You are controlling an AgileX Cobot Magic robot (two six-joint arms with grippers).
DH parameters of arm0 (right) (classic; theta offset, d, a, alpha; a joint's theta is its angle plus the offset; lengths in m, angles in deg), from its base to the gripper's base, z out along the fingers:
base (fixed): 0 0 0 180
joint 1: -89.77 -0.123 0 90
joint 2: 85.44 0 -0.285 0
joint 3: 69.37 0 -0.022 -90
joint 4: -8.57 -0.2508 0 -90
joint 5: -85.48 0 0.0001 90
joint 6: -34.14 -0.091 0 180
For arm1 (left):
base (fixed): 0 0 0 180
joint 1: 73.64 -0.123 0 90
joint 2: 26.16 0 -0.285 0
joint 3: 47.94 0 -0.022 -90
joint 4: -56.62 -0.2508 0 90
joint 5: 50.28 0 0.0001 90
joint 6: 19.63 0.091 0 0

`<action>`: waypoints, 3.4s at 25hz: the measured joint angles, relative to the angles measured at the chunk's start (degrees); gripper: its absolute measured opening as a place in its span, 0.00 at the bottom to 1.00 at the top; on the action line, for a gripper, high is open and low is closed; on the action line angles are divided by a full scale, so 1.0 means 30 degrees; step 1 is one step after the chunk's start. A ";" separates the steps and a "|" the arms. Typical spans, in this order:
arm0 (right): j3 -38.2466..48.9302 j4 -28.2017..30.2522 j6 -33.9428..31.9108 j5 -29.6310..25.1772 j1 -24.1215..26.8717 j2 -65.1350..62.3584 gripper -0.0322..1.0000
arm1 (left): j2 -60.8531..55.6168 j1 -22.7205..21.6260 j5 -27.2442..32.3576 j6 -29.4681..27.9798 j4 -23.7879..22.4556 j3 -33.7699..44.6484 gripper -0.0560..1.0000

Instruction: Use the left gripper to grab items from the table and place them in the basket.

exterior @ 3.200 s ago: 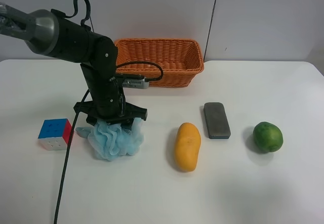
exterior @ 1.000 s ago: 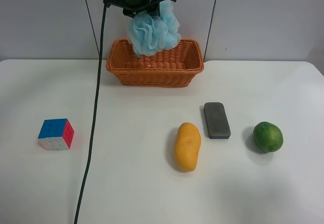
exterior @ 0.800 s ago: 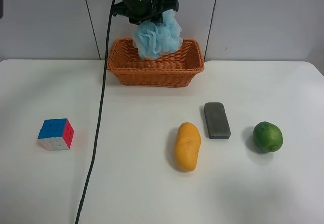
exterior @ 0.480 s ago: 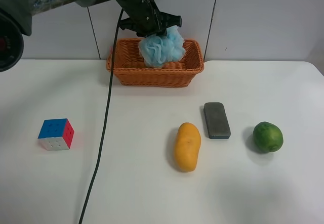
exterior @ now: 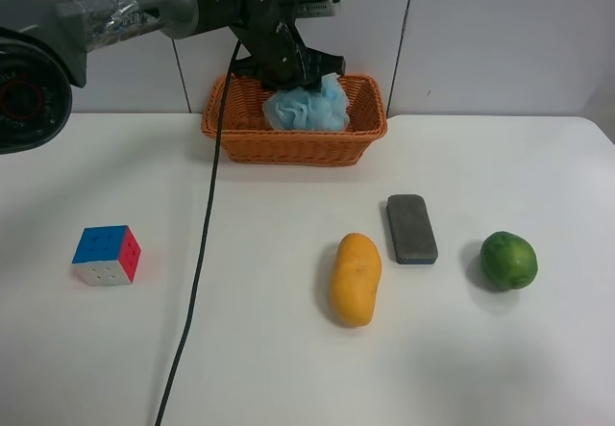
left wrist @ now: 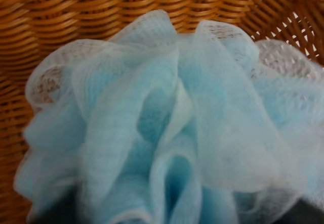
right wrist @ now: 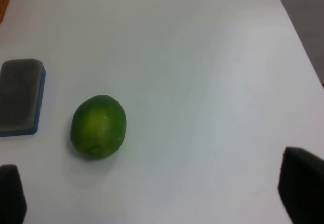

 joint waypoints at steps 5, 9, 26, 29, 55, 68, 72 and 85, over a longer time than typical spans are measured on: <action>0.0000 0.0000 0.0000 0.0000 0.0000 0.0000 0.99 | -0.0056 -0.0151 0.1031 -0.0060 0.0205 0.0000 0.98; 0.0000 0.0000 0.0000 0.0000 0.0000 0.0000 0.99 | -0.0765 -0.0413 0.2212 -0.0060 0.0324 0.0000 0.99; 0.0000 0.0000 0.0000 0.0000 0.0000 0.0000 0.99 | -0.5834 -0.0756 0.9842 0.0936 -0.0563 0.0389 0.99; 0.0000 0.0000 0.0000 0.0000 0.0000 0.0000 0.99 | -0.6975 -0.0756 0.9846 0.1023 -0.0601 0.1665 0.99; 0.0000 0.0000 0.0000 0.0000 0.0000 0.0000 0.99 | -2.8144 -0.0756 0.5275 -0.0070 -0.0900 2.4124 0.99; 0.0000 0.0000 0.0000 0.0000 0.0000 0.0000 0.99 | -3.8129 -0.0756 0.7628 0.1889 -0.1713 2.8383 0.99; 0.0000 0.0000 0.0000 0.0000 0.0000 0.0000 0.99 | -3.9942 -0.1343 0.7557 0.1928 -0.2414 2.9346 0.99; 0.0000 0.0000 0.0000 0.0000 0.0000 0.0000 0.99 | -4.5437 -0.8631 0.6959 0.5341 -0.1151 3.2189 0.99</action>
